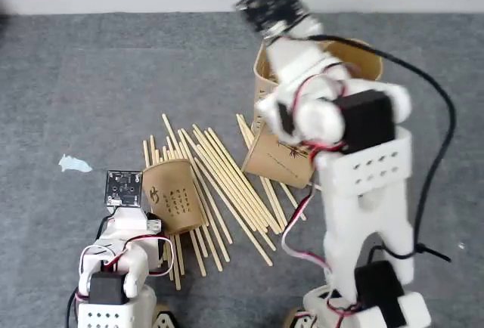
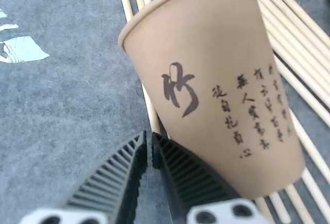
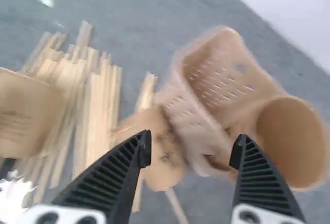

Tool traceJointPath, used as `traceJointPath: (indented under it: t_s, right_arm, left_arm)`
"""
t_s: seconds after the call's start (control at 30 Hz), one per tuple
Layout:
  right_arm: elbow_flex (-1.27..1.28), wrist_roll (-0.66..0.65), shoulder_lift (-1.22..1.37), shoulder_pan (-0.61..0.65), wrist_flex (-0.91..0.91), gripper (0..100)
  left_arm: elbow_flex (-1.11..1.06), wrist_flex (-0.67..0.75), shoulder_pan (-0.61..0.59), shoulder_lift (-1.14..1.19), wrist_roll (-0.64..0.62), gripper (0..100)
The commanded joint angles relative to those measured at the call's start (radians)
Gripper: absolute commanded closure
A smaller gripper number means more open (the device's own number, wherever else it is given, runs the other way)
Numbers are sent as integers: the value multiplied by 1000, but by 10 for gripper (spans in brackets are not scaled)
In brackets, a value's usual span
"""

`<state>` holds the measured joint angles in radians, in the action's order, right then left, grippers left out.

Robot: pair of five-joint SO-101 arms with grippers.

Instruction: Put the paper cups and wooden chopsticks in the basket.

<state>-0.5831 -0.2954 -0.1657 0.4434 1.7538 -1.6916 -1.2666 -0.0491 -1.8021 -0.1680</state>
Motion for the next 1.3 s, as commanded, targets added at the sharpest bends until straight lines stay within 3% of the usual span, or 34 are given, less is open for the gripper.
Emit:
traceJointPath:
  t_s: [0.0,0.27,0.57,0.8,0.97,1.27]
  right_arm:
    - [41,91,-22,85,39,753]
    - [264,103,120,150,-84,965]
    - [296,103,303,143,-262,969]
    - [295,97,452,38,-285,969]
    - [290,94,466,-45,-248,969]
    - [143,60,430,-119,-15,969]
  left_arm:
    - [8,5,5,-17,-8,986]
    - [8,5,5,-17,-8,986]
    - [8,5,5,-17,-8,986]
    - [8,5,5,-17,-8,986]
    - [8,5,5,-17,-8,986]
    - [8,5,5,-17,-8,986]
